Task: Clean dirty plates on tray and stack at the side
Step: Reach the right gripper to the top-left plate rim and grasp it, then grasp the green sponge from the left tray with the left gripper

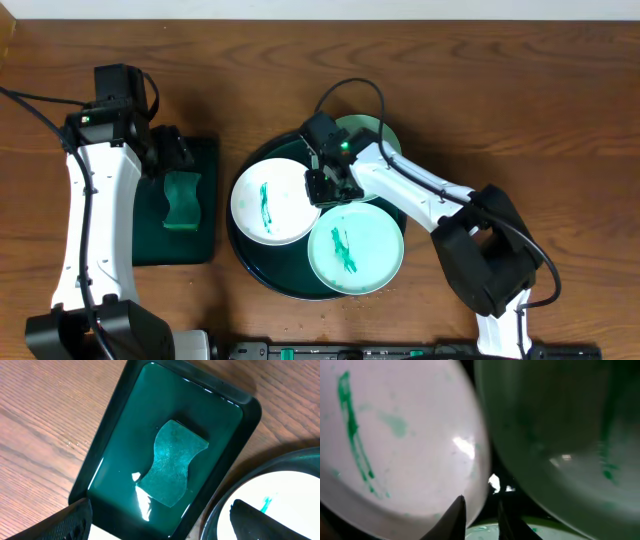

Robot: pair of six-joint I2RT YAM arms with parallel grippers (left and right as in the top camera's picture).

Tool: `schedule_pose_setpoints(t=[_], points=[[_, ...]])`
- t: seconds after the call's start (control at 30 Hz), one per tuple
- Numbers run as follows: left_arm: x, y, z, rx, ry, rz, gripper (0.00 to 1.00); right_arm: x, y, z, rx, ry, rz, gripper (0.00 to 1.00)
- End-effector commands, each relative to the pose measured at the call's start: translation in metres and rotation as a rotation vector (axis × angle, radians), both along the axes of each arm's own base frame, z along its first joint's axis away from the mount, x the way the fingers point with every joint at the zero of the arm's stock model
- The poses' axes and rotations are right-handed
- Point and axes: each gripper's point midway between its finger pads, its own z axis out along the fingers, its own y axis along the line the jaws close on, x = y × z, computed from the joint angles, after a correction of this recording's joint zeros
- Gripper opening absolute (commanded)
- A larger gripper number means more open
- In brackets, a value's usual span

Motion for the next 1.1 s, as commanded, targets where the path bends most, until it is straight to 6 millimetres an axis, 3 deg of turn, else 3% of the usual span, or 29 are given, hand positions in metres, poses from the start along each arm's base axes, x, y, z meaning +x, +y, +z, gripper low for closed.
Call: schedule_pose_setpoints(t=[0.0,0.13,0.33,0.53,0.73,0.87,1.07], points=[[0.001,0.004,-0.007,0.006,0.020,0.021,0.88,0.013,-0.007,0.002,-0.039,-0.042,-0.046,0.23],[0.001,0.004,-0.011,0.004,0.034,0.021,0.88,0.015,-0.006,-0.001,-0.045,-0.053,-0.045,0.30],[0.001,0.004,-0.013,0.003,0.040,0.021,0.88,0.012,0.005,-0.014,-0.032,-0.042,-0.023,0.30],[0.001,0.004,-0.013,0.003,0.040,0.021,0.88,0.009,0.012,-0.025,-0.006,-0.010,-0.014,0.15],[0.002,0.004,-0.013,0.003,0.039,0.021,0.88,0.012,0.012,-0.025,-0.001,-0.022,-0.014,0.15],[0.001,0.004,-0.013,0.002,0.040,0.021,0.88,0.014,0.009,-0.028,-0.018,-0.028,-0.018,0.01],[-0.005,0.003,-0.028,0.003,0.075,-0.005,0.88,0.018,0.011,-0.033,-0.009,-0.037,-0.006,0.01]])
